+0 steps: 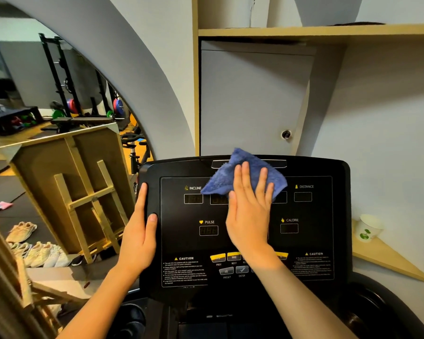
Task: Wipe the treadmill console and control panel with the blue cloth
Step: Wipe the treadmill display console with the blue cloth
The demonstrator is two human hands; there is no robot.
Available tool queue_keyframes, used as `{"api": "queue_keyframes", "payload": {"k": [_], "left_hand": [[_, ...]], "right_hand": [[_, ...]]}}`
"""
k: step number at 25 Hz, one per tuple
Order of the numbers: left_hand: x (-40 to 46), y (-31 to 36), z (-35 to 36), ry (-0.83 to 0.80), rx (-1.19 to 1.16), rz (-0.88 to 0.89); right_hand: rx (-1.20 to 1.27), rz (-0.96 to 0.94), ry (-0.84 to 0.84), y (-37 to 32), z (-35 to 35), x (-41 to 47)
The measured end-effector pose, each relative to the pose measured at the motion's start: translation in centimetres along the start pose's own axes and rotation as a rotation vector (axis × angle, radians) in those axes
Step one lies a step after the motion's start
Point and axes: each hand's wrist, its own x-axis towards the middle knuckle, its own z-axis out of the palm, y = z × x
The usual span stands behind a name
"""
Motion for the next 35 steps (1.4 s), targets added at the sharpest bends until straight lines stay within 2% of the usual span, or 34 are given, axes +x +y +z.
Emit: {"api": "queue_keyframes", "payload": {"k": [5,12,21,35], "left_hand": [[0.0,0.3,-0.2,0.009,0.005,-0.007],[0.0,0.3,-0.1,0.029,0.021,0.028],[0.1,-0.5,0.1,0.049,-0.024,0.026],[0.3,-1.0,0.2,0.012,0.011,0.028]], "right_hand": [[-0.050,-0.137,-0.057,-4.0,1.5,-0.3],[-0.071,-0.218,-0.101,-6.3,2.3,-0.9],[-0.040,-0.347,-0.189,-7.2,2.5,-3.6],[-0.046,-0.415,-0.278,-6.0,3.2,-10.0]]}}
